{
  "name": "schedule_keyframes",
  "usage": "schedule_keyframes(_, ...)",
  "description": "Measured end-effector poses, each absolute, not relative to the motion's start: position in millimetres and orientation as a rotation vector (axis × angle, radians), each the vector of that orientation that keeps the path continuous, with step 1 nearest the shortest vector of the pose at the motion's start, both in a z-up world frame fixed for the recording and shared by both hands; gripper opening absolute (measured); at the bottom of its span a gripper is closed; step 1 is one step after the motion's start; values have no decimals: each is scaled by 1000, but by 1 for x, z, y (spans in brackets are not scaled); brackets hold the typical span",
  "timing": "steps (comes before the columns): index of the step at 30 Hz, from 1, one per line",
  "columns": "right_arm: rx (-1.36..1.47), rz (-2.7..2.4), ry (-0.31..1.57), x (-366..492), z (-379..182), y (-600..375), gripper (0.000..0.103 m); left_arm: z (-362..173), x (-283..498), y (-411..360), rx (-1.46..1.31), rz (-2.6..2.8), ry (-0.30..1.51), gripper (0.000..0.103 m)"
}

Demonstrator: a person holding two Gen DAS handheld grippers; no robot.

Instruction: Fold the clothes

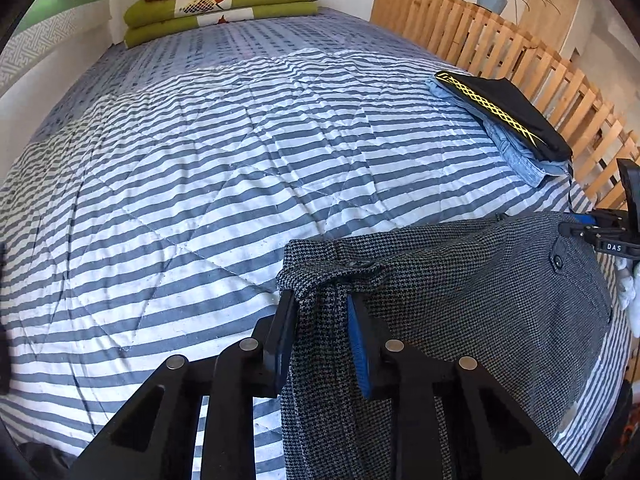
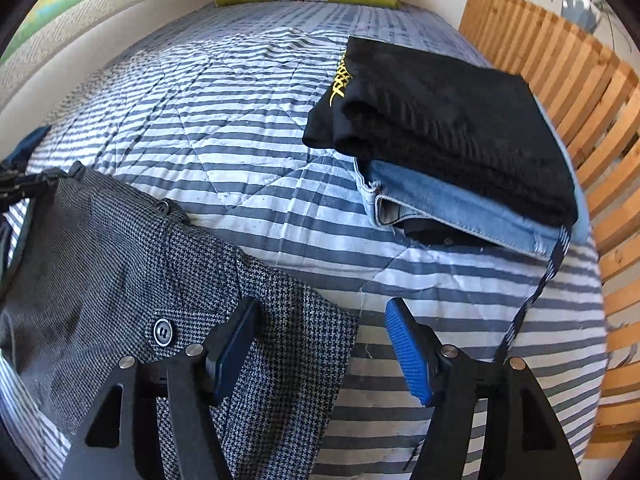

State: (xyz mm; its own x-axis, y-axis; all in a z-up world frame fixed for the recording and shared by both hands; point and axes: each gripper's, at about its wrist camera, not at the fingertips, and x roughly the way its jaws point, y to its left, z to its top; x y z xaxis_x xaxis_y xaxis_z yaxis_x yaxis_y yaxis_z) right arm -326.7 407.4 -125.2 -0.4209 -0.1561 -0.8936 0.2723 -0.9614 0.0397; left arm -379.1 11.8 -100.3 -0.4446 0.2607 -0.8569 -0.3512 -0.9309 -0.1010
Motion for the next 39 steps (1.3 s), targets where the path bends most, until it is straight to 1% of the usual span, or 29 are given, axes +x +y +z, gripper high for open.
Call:
schedule_keyframes(1,1517,-2418,118,-325,-127,407,29,-98,-378,12,-1387,2407,142,26)
schedule_keyframes(3,1497,-2444,148,-318,-125,402,24,-88,-375,13,-1351,2427,157,25)
schedule_keyframes(4,1473,-2447,168,-314,-122,399,17,-83,-375,12,-1335,2432,149,24)
schedule_keyframes(6,1428,-2476,206,-306,-114,393,15,-74,-379,7,-1309,2448,108,24)
schedule_keyframes(9,1358,-2521,161,-301,-99,397,14,-72,-391,3,-1306,2449,34,24)
schedule_keyframes(11,1339,-2552,148,-305,-95,400,14,-81,-403,9,-1323,2452,39,24)
schedule_keyframes(12,1347,-2559,152,-309,-98,400,14,-88,-409,13,-1339,2456,66,24)
schedule_keyframes(14,1389,-2564,178,-320,-109,397,14,-108,-423,17,-1399,2444,28,24)
schedule_keyframes(16,1434,-2563,218,-330,-124,393,14,-127,-430,22,-1452,2434,57,24)
schedule_keyframes(17,1450,-2563,251,-333,-131,391,14,-130,-430,23,-1454,2434,57,27)
schedule_keyframes(18,1462,-2553,275,-335,-137,387,15,-130,-428,21,-1455,2430,41,32)
schedule_keyframes(20,1474,-2537,345,-336,-141,382,20,-124,-424,12,-1460,2426,13,39)
schedule_keyframes(21,1473,-2539,357,-335,-137,382,23,-119,-422,4,-1466,2427,-2,47)
schedule_keyframes(22,1475,-2539,344,-334,-133,384,31,-111,-418,-5,-1460,2440,-25,49)
schedule_keyframes(23,1479,-2546,331,-333,-127,388,37,-102,-412,-15,-1448,2444,-55,54)
schedule_keyframes(24,1468,-2570,321,-331,-120,392,46,-92,-403,-24,-1430,2441,-81,54)
schedule_keyframes(25,1446,-2600,318,-327,-112,395,50,-83,-394,-31,-1417,2455,-80,54)
schedule_keyframes(27,1391,-2651,319,-312,-94,396,50,-68,-366,-43,-1385,2447,-49,54)
schedule_keyframes(30,1265,-2648,359,-274,-66,373,50,-64,-330,-64,-1396,2436,-37,54)
schedule_keyframes(33,1148,-2586,518,-232,-50,323,50,-78,-298,-82,-1464,2347,-119,54)
schedule_keyframes(36,1109,-2389,448,-196,-44,272,50,-100,-273,-84,-1524,2267,-135,54)
schedule_keyframes(37,1105,-2328,445,-184,-47,252,50,-106,-267,-82,-1531,2250,-142,54)
schedule_keyframes(39,1088,-2224,490,-163,-55,212,50,-114,-258,-86,-1528,2216,-212,54)
